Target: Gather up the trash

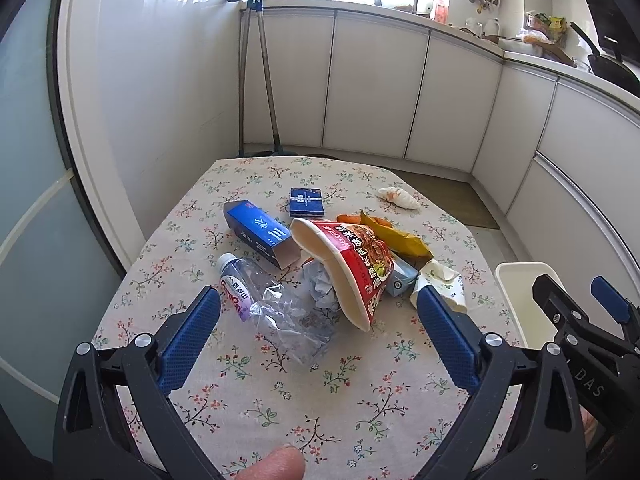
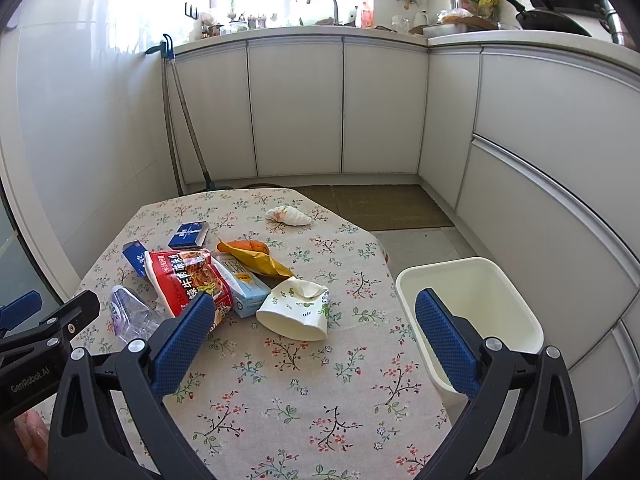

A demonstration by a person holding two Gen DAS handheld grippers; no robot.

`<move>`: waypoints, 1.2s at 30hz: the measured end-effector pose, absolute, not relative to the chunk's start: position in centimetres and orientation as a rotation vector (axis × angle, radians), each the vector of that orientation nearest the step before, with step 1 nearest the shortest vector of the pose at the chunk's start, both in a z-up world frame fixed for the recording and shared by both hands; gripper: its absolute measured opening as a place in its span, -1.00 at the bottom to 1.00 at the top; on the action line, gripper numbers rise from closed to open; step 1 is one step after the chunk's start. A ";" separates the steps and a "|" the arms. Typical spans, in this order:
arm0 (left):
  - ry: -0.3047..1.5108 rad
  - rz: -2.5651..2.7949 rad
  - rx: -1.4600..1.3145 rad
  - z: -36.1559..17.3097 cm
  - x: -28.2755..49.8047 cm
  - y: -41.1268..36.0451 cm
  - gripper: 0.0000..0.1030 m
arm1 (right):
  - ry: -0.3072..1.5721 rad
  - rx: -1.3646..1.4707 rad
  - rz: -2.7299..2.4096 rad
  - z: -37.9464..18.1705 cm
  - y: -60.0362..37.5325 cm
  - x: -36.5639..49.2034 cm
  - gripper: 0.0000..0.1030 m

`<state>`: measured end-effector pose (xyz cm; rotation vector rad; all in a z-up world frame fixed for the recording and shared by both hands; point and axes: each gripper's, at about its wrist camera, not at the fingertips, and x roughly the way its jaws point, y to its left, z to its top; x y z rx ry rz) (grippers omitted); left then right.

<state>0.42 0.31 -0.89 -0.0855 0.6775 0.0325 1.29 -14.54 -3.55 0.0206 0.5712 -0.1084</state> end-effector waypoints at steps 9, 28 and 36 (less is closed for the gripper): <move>0.680 0.032 -0.087 -1.1 0.5 0.4 0.84 | 0.578 0.019 -0.107 -3.6 -14.5 1.3 0.89; 0.687 0.031 -0.089 -1.2 0.4 0.6 0.84 | 0.581 0.016 -0.107 -3.7 -14.4 1.2 0.89; 0.689 0.031 -0.090 -1.2 0.5 0.7 0.84 | 0.583 0.015 -0.107 -3.8 -14.5 1.2 0.89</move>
